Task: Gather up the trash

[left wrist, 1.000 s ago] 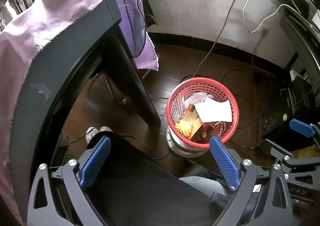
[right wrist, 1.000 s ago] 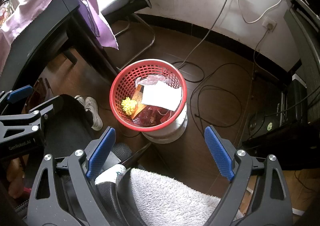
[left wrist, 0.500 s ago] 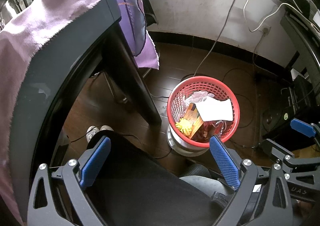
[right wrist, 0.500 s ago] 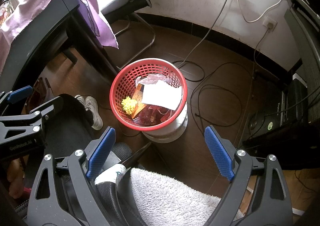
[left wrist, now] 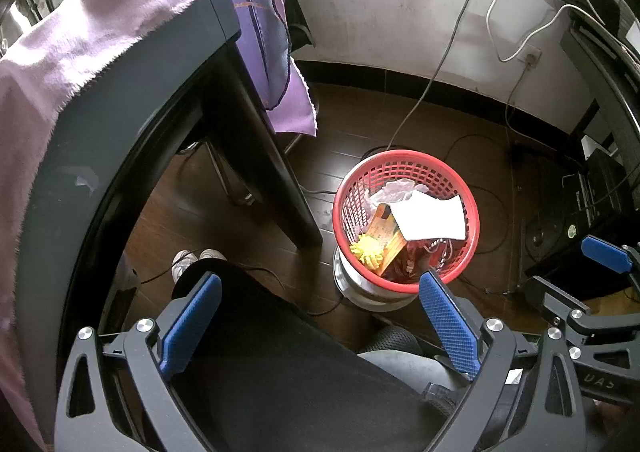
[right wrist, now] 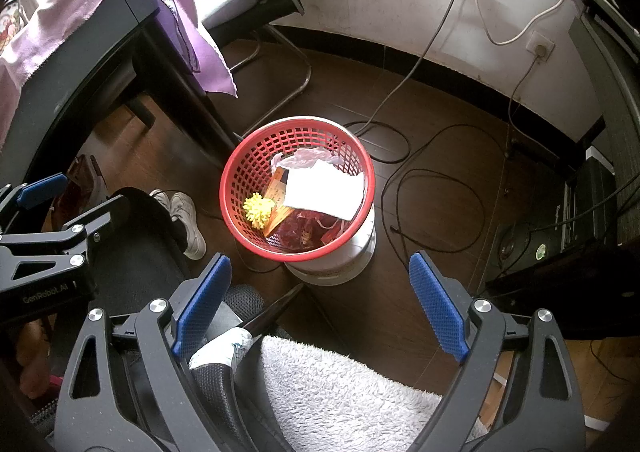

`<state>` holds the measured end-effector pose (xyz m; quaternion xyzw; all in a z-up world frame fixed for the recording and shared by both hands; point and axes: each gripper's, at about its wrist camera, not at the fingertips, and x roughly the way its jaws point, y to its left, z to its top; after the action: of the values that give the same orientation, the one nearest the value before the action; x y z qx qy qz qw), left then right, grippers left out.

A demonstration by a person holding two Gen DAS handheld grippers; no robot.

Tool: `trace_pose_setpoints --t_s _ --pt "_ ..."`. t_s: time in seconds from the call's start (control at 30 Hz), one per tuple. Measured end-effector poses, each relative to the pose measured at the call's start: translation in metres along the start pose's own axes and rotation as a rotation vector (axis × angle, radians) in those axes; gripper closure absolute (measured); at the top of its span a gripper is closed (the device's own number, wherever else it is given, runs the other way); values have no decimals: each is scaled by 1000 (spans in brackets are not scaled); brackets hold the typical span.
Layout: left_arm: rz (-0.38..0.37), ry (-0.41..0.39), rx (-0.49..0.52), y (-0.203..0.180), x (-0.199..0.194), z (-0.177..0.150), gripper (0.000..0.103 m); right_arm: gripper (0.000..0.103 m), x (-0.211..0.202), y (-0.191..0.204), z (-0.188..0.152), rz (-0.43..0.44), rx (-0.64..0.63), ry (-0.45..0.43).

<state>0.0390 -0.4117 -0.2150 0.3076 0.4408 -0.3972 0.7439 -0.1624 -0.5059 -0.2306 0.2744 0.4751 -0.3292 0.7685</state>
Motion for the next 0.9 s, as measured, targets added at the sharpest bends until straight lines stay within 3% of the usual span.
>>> trace_pose_setpoints --t_s 0.37,0.9 --pt "14 -10 7 -3 -1 -1 6 16 0 0 0 1 1 1" --pt "46 -84 34 -7 -18 0 6 16 0 -1 1 1 0 2"
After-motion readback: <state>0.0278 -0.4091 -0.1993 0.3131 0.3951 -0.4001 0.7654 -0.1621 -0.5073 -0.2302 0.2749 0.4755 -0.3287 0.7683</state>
